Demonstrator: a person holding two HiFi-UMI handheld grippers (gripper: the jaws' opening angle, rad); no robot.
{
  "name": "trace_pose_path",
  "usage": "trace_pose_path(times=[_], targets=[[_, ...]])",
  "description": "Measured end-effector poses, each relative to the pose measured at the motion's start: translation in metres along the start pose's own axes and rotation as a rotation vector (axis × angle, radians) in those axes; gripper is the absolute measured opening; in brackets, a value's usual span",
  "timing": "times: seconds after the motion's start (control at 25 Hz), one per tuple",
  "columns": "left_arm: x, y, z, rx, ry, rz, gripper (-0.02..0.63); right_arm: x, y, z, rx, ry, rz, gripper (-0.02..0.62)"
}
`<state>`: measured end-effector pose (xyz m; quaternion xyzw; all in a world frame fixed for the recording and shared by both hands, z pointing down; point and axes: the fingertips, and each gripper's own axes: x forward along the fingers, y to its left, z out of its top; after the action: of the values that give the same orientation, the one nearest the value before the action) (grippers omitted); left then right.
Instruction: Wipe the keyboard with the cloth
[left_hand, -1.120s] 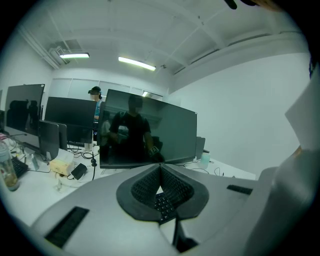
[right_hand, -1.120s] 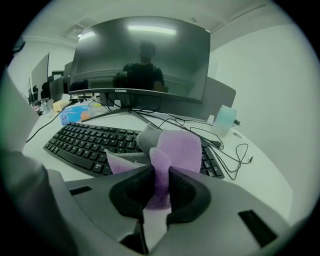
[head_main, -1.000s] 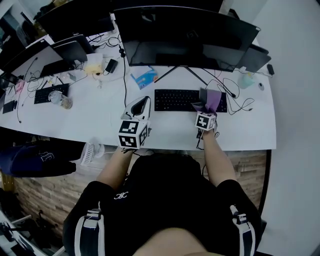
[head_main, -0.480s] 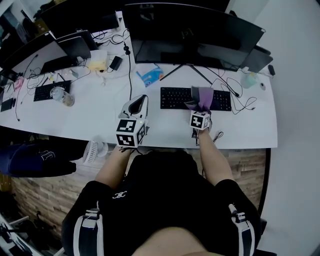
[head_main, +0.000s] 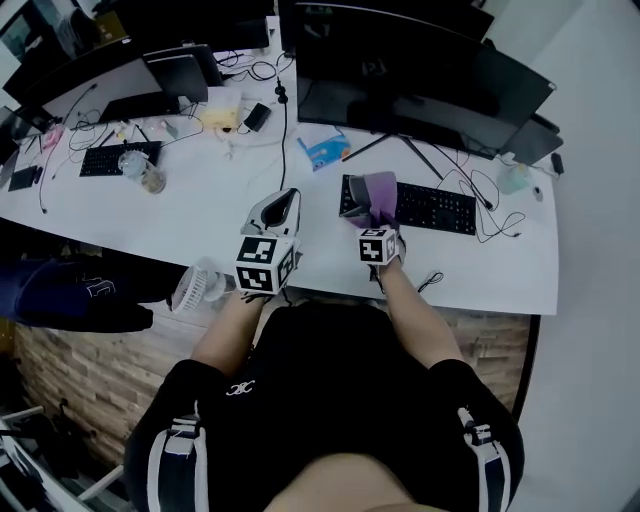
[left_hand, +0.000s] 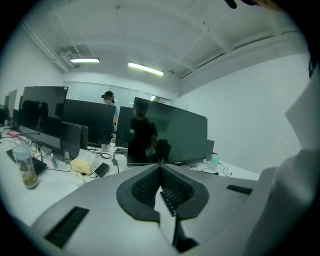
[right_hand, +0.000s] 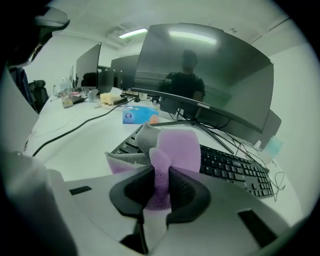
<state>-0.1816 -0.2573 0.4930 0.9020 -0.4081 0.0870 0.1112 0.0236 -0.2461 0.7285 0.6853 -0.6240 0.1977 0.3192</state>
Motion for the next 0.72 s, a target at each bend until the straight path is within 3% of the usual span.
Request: trace_pose_path(times=[0.28,0.72], targets=[[-0.024,0.032,-0.006,-0.018,-0.004,0.068,0.012,0.002,0.035,0.012,-0.04,-0.019,0.054,0.083],[-0.037,0.051,-0.003,-0.015,-0.01,0.102,0.012,0.017,0.077,0.038,-0.192,-0.035,0.118,0.086]])
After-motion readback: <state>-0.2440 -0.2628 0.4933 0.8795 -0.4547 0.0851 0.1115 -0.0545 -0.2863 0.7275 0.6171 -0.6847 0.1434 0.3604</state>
